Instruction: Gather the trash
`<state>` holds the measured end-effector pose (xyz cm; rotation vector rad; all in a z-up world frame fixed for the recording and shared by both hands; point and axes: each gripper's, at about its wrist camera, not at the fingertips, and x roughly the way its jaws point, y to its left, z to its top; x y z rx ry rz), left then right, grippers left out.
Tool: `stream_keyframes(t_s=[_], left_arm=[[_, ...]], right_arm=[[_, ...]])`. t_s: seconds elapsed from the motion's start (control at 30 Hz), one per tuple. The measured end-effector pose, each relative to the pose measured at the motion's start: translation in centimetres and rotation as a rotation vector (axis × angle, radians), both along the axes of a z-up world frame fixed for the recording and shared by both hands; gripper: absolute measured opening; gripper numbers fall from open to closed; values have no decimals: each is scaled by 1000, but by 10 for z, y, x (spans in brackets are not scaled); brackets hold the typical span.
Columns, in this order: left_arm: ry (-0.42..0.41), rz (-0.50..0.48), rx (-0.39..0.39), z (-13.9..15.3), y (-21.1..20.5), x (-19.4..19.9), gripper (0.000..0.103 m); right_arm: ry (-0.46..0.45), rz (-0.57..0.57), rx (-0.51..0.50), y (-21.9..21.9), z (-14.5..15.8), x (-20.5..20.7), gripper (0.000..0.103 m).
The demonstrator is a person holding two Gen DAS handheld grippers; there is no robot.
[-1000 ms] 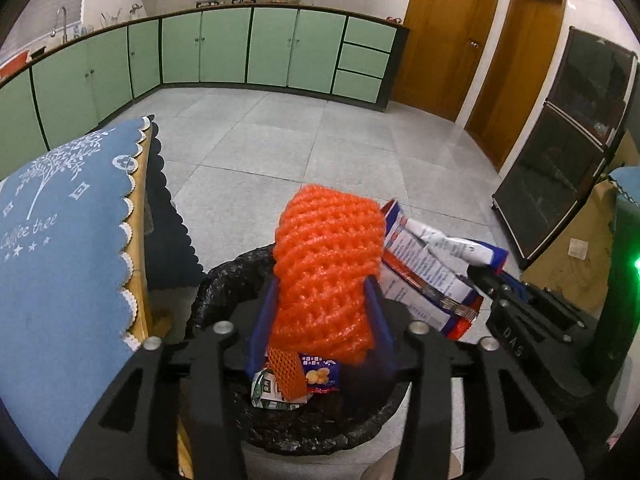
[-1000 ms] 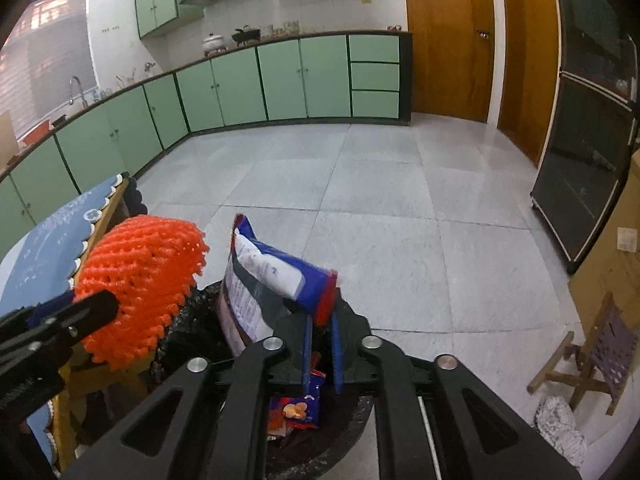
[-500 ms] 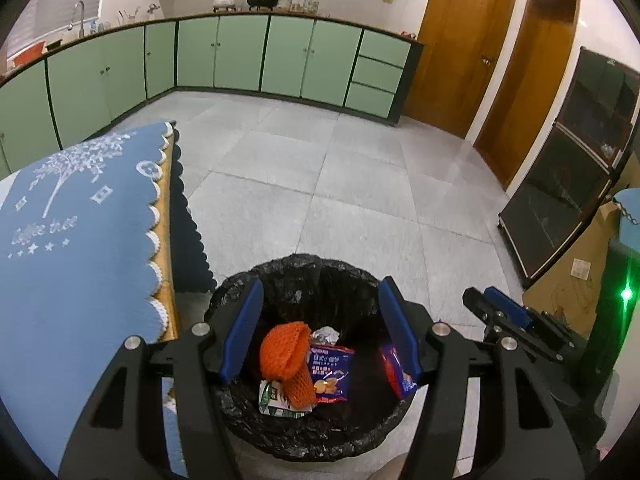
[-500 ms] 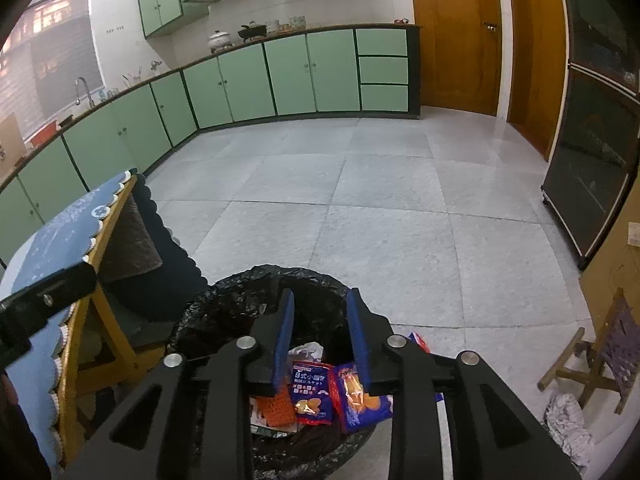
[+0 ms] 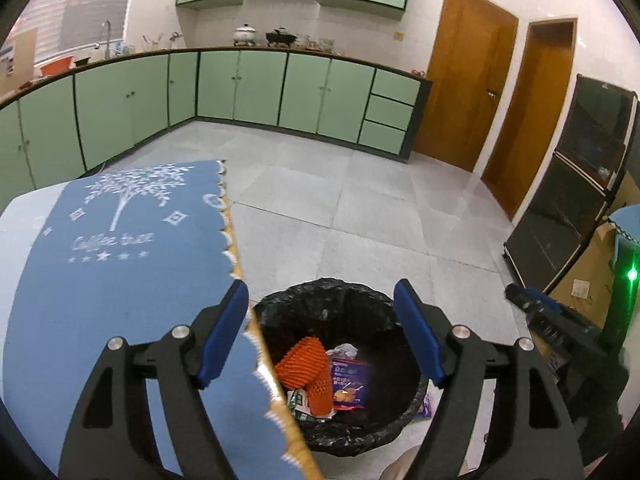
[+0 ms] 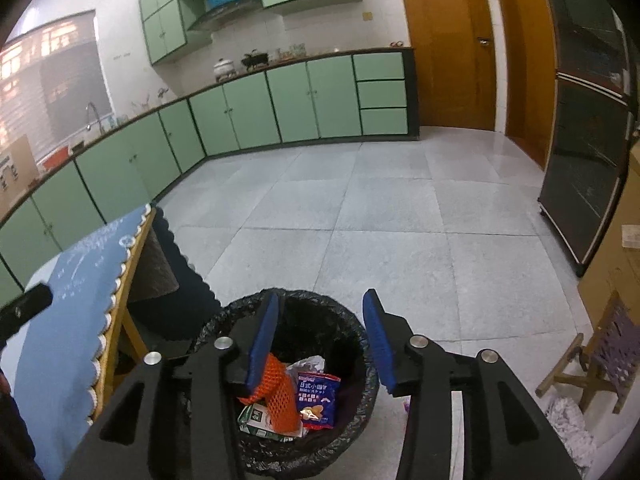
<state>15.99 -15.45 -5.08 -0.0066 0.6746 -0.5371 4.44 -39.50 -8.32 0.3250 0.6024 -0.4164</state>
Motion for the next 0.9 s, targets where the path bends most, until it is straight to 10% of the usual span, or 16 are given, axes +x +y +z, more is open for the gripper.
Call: stream_keyframes(t_s=[0.23, 0.47, 0.9], left_arm=[[-27, 71, -15, 6, 22, -17, 82], [-72, 152, -10, 22, 51, -48, 93], [-122, 297, 18, 52, 107, -109, 98]], right_arm=[[-41, 70, -3, 36, 16, 7, 53], [-78, 194, -49, 89, 41, -1, 96], [-93, 363, -54, 146, 73, -35, 97]])
